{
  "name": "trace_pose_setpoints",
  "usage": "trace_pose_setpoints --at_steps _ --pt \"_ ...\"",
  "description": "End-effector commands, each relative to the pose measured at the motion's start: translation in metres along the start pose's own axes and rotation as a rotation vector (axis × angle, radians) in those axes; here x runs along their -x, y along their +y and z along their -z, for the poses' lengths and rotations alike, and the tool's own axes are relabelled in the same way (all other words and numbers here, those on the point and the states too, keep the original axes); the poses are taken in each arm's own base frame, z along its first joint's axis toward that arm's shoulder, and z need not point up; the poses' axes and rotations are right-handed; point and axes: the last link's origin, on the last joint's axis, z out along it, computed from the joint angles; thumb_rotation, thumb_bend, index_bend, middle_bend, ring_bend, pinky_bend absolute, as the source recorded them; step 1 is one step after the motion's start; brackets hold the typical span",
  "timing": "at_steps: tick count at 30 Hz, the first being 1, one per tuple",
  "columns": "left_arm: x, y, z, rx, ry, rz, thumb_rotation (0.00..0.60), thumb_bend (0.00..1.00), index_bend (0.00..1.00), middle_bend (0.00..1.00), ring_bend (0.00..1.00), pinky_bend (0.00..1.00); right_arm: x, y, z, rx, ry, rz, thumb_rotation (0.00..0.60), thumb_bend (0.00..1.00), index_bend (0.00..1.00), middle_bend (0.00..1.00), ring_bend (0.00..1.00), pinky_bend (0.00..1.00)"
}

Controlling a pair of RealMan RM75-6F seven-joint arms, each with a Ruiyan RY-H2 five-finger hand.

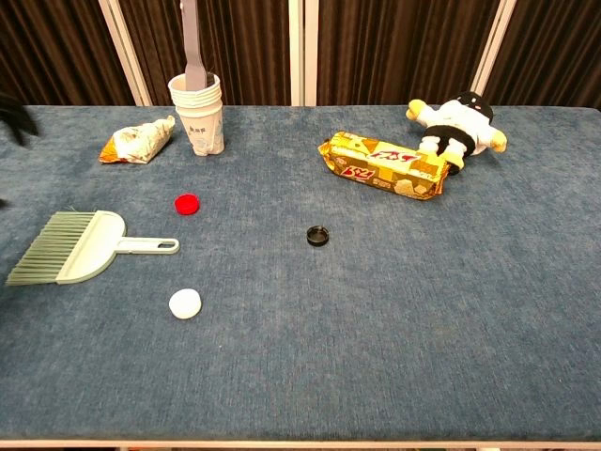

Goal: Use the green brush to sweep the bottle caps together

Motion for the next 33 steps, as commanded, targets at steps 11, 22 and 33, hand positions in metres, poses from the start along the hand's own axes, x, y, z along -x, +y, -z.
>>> trace_pose_setpoints --at_steps 11,22,33 --pt "0.048 0.075 -0.058 0.120 -0.110 -0.235 0.600 0.18 0.35 0.39 0.21 0.19 0.000 0.006 0.003 0.024 0.000 0.004 0.600 0.14 0.01 0.09 0.00 0.00" --pt "0.072 0.086 -0.064 0.094 -0.186 -0.325 0.600 0.18 0.39 0.41 0.24 0.19 0.003 0.013 0.005 0.042 -0.011 -0.006 0.600 0.14 0.01 0.10 0.00 0.00" --pt "0.075 0.084 -0.065 0.068 -0.212 -0.328 0.600 0.18 0.41 0.45 0.28 0.19 0.004 0.018 0.005 0.058 -0.012 -0.017 0.600 0.14 0.01 0.10 0.00 0.00"
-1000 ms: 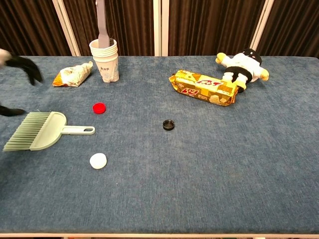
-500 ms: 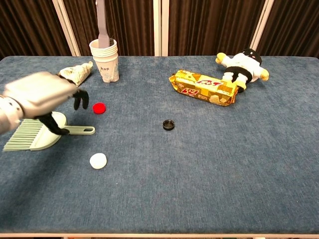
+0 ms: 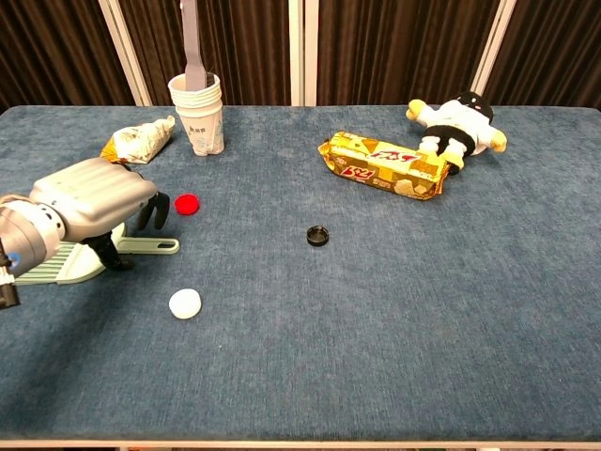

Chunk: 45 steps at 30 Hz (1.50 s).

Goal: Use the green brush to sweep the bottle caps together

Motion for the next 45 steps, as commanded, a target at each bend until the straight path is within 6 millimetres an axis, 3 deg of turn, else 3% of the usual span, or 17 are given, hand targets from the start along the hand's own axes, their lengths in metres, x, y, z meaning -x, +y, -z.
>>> trace_pose_setpoints --at_steps 1,27,39,45 --pt "0.001 0.000 0.000 0.000 -0.012 0.004 0.600 0.18 0.41 0.45 0.29 0.19 0.000 0.001 0.000 0.002 0.001 -0.002 0.600 0.14 0.01 0.10 0.00 0.00" --pt "0.016 -0.008 -0.001 0.050 -0.029 0.064 0.600 0.31 0.48 0.53 0.35 0.21 -0.001 0.003 0.003 0.020 0.008 -0.005 0.600 0.14 0.01 0.10 0.00 0.00" --pt "-0.014 -0.028 0.000 0.133 0.085 0.124 0.600 0.39 0.54 0.58 0.45 0.44 -0.002 0.004 0.007 0.024 0.012 -0.009 0.600 0.14 0.01 0.10 0.00 0.00" --pt "-0.033 -0.036 -0.005 0.186 0.127 0.187 0.600 0.41 0.55 0.60 0.47 0.47 -0.003 0.006 0.008 0.028 0.011 -0.005 0.600 0.14 0.01 0.10 0.00 0.00"
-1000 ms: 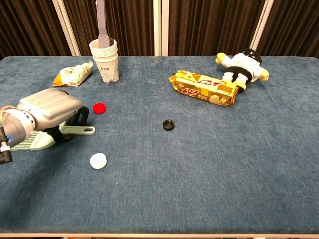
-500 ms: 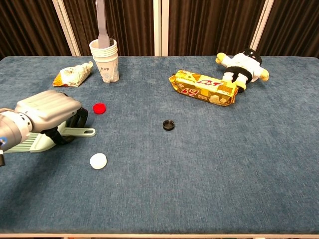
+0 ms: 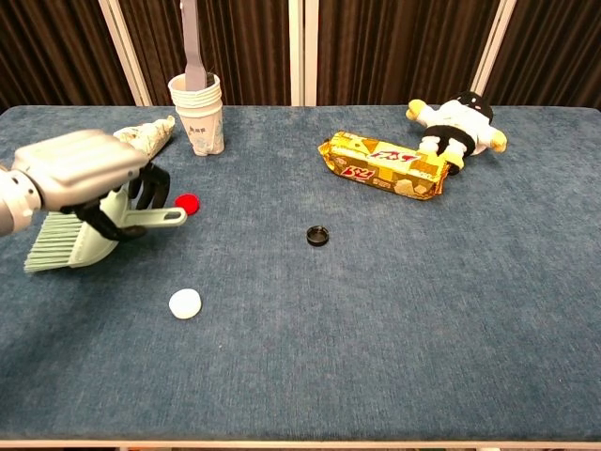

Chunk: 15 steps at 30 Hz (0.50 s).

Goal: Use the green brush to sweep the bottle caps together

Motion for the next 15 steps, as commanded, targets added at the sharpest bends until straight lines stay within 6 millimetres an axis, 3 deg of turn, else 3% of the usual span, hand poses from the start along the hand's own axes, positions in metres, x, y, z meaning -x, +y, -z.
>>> trace_pose_setpoints --at_steps 1,8,15 --pt "-0.015 -0.004 -0.006 0.035 0.017 0.055 0.600 0.41 0.55 0.60 0.47 0.47 -0.001 0.000 0.000 0.002 0.001 0.001 0.600 0.14 0.01 0.10 0.00 0.00" --pt "-0.041 -0.017 -0.036 0.056 0.057 0.266 0.600 0.41 0.55 0.60 0.47 0.46 -0.002 0.000 0.000 -0.002 -0.002 0.005 0.600 0.13 0.01 0.10 0.00 0.00" --pt "-0.042 -0.035 -0.073 0.063 0.075 0.401 0.600 0.41 0.55 0.60 0.47 0.46 -0.010 -0.001 0.005 0.017 0.010 0.018 0.600 0.13 0.01 0.10 0.00 0.00"
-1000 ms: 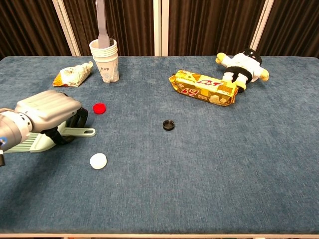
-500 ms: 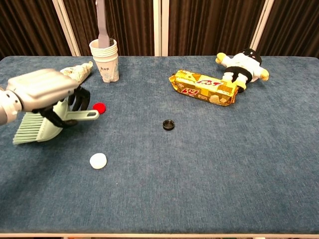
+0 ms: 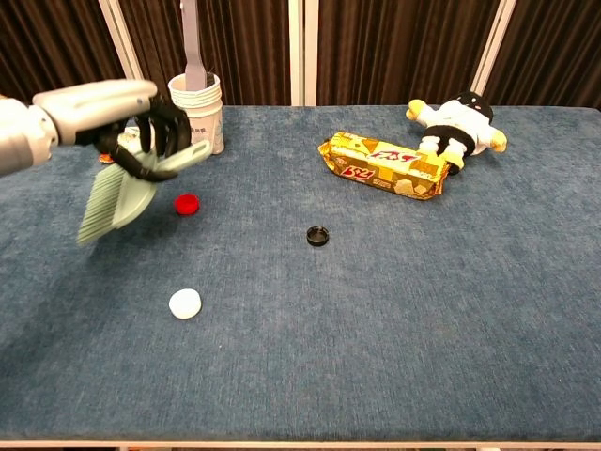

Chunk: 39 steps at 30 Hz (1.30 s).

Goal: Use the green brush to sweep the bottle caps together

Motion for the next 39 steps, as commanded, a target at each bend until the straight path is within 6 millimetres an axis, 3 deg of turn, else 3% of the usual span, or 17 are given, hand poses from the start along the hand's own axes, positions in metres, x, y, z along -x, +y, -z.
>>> trace_pose_setpoints --at_steps 1,9,21,30,39 --pt "-0.005 -0.011 -0.033 0.014 0.007 0.064 0.600 0.41 0.55 0.60 0.47 0.46 -0.003 0.000 0.003 0.010 0.005 -0.002 0.600 0.13 0.01 0.10 0.00 0.00" --pt "0.007 -0.017 -0.058 0.035 -0.020 0.215 0.600 0.41 0.55 0.60 0.47 0.45 -0.008 -0.006 0.008 0.027 0.013 0.017 0.600 0.13 0.01 0.10 0.00 0.00" --pt "0.029 0.008 -0.080 0.147 -0.126 0.304 0.600 0.41 0.55 0.60 0.47 0.45 -0.011 -0.016 0.010 0.037 0.012 0.036 0.600 0.13 0.01 0.10 0.00 0.00" --pt "0.037 0.049 -0.089 0.257 -0.165 0.415 0.600 0.41 0.55 0.60 0.47 0.45 -0.011 -0.015 0.012 0.044 0.014 0.031 0.600 0.13 0.01 0.10 0.00 0.00" --pt "0.049 0.107 -0.101 0.328 -0.189 0.474 0.600 0.41 0.55 0.60 0.47 0.45 -0.012 -0.009 0.013 0.045 0.018 0.024 0.600 0.13 0.01 0.10 0.00 0.00"
